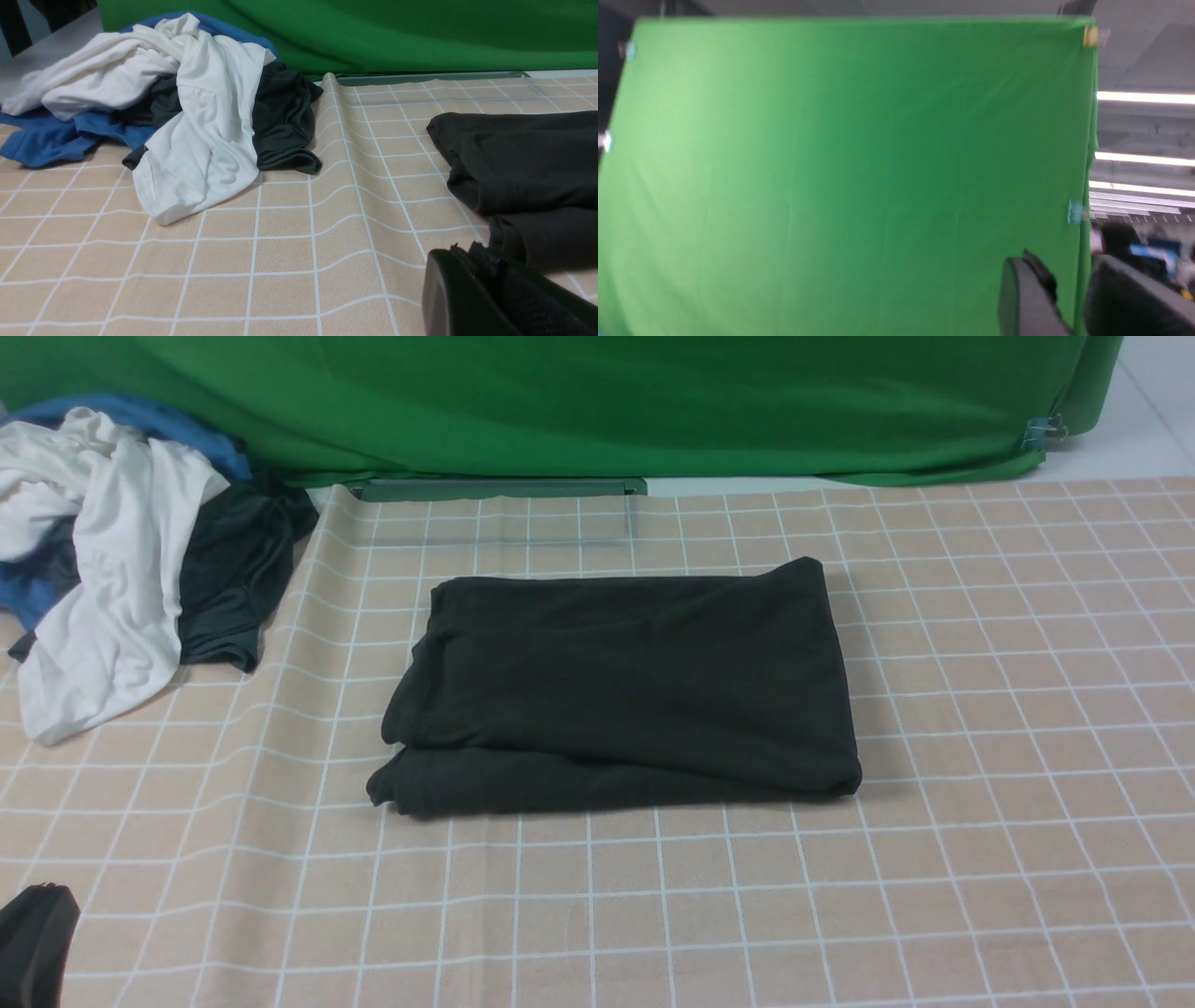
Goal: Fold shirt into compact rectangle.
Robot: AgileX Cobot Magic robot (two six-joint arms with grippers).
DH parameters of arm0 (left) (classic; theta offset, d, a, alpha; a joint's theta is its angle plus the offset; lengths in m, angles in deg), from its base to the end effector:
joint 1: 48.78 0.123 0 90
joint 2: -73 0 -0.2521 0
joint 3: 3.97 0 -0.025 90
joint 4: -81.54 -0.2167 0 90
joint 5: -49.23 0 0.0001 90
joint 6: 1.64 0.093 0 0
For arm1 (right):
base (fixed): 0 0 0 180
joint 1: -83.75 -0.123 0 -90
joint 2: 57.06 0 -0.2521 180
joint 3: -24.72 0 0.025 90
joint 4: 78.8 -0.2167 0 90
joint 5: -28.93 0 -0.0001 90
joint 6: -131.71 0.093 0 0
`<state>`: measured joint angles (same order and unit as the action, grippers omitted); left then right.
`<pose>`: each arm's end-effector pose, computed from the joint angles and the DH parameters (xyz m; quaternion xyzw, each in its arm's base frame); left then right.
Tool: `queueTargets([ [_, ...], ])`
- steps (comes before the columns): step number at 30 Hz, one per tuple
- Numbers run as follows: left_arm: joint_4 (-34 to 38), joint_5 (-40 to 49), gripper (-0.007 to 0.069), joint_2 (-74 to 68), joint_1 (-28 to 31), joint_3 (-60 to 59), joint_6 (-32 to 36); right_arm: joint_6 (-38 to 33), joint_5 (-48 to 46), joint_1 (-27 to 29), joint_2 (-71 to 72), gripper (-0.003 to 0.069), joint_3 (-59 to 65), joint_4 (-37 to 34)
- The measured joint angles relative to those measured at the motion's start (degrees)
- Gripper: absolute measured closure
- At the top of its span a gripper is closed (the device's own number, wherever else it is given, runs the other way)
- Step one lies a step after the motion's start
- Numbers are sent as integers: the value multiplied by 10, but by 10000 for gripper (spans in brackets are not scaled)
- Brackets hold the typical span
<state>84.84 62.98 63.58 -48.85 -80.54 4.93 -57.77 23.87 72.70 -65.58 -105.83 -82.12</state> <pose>0.0574 -0.0013 0.1886 0.0273 0.7640 0.0133 0.6445 0.0039 0.0012 0.3386 -0.0804 0.5164 0.0376 0.8517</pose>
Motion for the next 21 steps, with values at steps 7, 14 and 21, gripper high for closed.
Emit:
queueTargets([
  [7, -2, 0, 604, 0, 0, 0, 0, -13, -44, 91, -2, 424, 142, 0],
  [14, -2, 0, 602, 0, 0, 0, 0, -12, -81, 108, -2, 424, 270, 0],
  [21, -2, 0, 602, 0, 0, 0, 0, -10, -99, 109, -2, 424, 272, 0],
])
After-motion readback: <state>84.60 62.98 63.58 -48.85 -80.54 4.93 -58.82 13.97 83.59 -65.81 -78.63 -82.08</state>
